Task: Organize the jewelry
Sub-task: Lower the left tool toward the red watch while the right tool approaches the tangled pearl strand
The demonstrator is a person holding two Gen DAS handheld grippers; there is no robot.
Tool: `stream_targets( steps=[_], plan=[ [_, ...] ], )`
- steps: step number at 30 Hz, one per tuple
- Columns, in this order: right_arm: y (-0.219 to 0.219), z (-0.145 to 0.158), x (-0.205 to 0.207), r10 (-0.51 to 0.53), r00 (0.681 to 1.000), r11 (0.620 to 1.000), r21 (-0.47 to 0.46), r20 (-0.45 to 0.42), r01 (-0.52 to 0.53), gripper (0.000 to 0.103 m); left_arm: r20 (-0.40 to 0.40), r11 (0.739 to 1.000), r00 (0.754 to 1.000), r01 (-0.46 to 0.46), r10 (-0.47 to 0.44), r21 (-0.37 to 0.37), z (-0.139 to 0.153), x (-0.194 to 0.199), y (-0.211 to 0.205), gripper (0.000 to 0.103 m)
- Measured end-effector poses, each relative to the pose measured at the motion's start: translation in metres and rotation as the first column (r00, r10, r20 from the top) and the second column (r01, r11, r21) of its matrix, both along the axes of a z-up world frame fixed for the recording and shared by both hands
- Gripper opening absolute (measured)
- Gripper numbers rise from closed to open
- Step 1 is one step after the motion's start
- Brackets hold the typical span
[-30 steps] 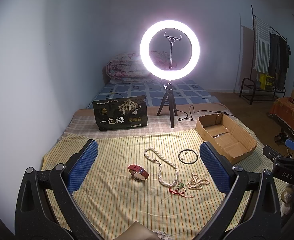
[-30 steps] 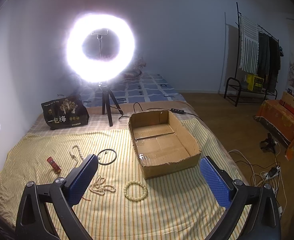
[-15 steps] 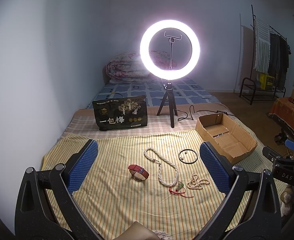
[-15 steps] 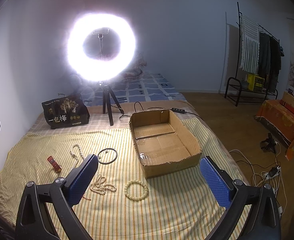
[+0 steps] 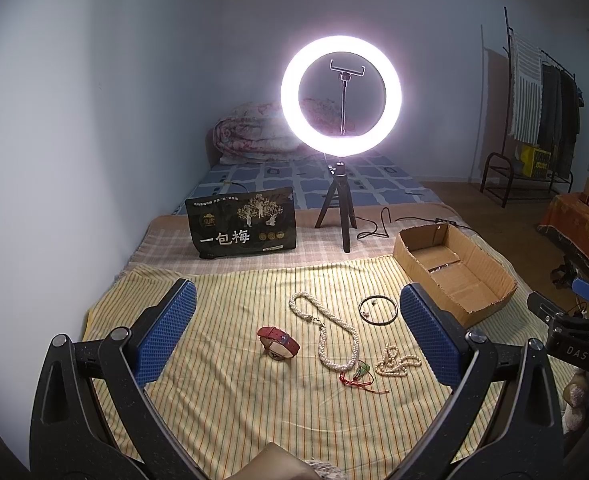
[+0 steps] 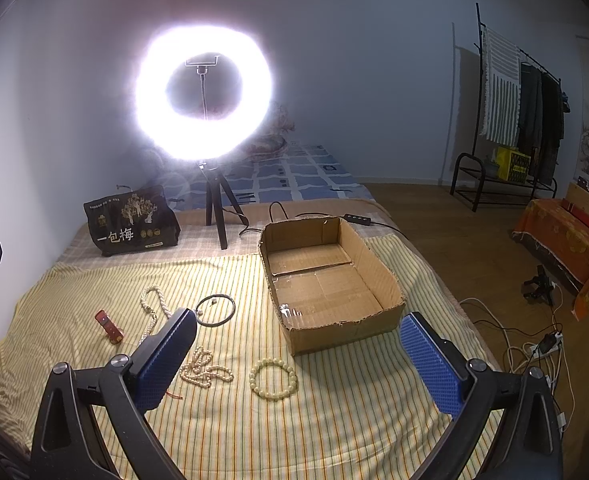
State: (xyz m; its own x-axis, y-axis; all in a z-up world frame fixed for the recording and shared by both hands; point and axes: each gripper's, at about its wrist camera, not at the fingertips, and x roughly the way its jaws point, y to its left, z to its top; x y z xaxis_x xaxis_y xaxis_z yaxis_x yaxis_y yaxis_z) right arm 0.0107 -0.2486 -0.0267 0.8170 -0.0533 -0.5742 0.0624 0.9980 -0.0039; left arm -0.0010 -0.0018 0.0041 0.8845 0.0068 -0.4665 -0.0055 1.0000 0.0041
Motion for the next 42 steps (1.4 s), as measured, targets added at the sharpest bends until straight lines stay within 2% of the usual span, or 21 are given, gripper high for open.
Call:
stream_targets(
  steps=[4, 9, 19, 26, 30, 35, 37, 40, 42],
  plan=[
    [0.000, -0.002, -0.001, 0.002, 1.000, 1.000, -0.004, -0.006, -0.002, 0.103, -0.033, 1.000, 0.999, 0.000, 0.000, -0.009, -0.005, 0.006, 0.002, 0.103],
    [-0.002, -0.005, 0.003, 0.010, 1.000, 1.000, 0.004, -0.026, -0.010, 0.103, -0.110, 1.000, 0.994, -0.004, 0.001, -0.027, -0.016, 0.017, 0.006, 0.103],
    [-0.001, -0.012, 0.013, 0.032, 0.998, 0.999, -0.004, -0.051, -0.032, 0.103, -0.246, 0.999, 0.969, 0.004, -0.017, -0.053, -0.037, 0.043, 0.014, 0.103],
    [0.008, -0.022, 0.020, 0.115, 0.990, 0.993, -0.029, -0.078, -0.118, 0.103, -0.323, 0.996, 0.947, -0.038, 0.008, -0.087, -0.053, 0.061, 0.035, 0.103],
    [0.017, -0.026, 0.024, 0.183, 0.979, 0.982, -0.040, -0.095, -0.187, 0.103, -0.333, 0.997, 0.943, -0.046, 0.023, -0.061, -0.059, 0.072, 0.045, 0.103],
    [0.034, -0.037, 0.036, 0.298, 0.941, 0.951, -0.036, -0.162, -0.307, 0.101, -0.396, 0.994, 0.918, -0.058, 0.015, -0.096, -0.072, 0.093, 0.057, 0.103],
    [0.040, -0.044, 0.040, 0.336, 0.922, 0.937, -0.033, -0.194, -0.349, 0.100, -0.420, 0.992, 0.907, -0.066, 0.014, -0.110, -0.078, 0.100, 0.059, 0.098],
    [0.050, -0.059, 0.049, 0.400, 0.876, 0.909, -0.005, -0.270, -0.417, 0.093, -0.468, 0.989, 0.884, -0.072, 0.003, -0.130, -0.090, 0.109, 0.058, 0.090],
    [0.058, -0.073, 0.053, 0.459, 0.825, 0.877, 0.019, -0.330, -0.480, 0.090, -0.496, 0.988, 0.869, -0.070, -0.006, -0.135, -0.099, 0.114, 0.055, 0.086]
  ],
)
